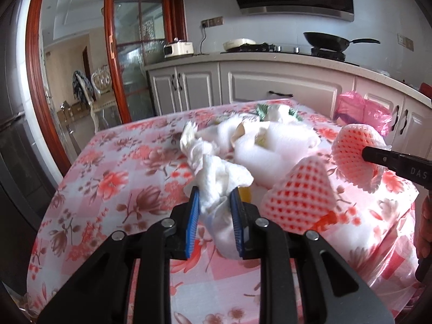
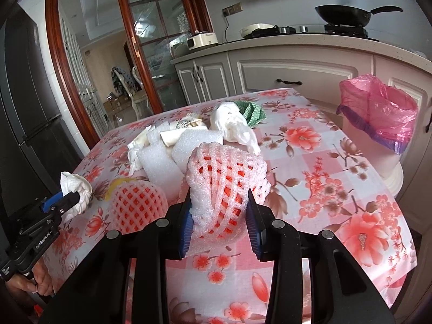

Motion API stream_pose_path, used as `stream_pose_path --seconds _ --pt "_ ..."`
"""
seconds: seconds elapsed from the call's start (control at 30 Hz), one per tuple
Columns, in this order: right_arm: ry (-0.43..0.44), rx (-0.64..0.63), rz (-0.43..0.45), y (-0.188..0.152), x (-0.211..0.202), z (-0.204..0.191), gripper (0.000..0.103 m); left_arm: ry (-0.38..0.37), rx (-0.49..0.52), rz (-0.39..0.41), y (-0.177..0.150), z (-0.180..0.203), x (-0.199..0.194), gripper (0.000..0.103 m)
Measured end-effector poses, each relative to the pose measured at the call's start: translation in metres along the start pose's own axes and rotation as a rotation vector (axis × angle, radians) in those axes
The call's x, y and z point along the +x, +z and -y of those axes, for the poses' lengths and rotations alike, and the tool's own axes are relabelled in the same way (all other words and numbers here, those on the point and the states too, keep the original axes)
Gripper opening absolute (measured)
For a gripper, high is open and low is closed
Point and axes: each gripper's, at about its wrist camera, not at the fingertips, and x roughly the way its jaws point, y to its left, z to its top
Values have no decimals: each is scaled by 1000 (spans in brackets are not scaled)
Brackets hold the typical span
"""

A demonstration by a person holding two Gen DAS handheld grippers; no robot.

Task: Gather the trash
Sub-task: 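Carry tissue and foam net to the pink-bagged bin and release both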

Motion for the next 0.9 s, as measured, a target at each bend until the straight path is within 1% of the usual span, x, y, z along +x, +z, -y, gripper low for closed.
stream_pose_path --seconds 0.17,0.33,0.47,0.6,0.7,0.8,0.9 --pt "-38 19 36 3 -12 15 37 -37 42 26 11 19 -8 22" --pt "-102 28 87 13 -26 39 37 -130 60 34 33 45 -2 22" --pt "-167 40 126 23 -35 61 37 -229 69 54 60 74 8 22" --pt "-226 54 152 35 -39 85 37 -332 112 71 88 117 25 22" --pt "-277 58 176 46 -41 105 37 -391 147 77 111 150 43 22" --pt "-328 75 194 61 -42 130 37 -454 154 56 140 180 67 22" --pt "-360 106 194 79 -39 163 37 -503 162 26 167 210 94 22"
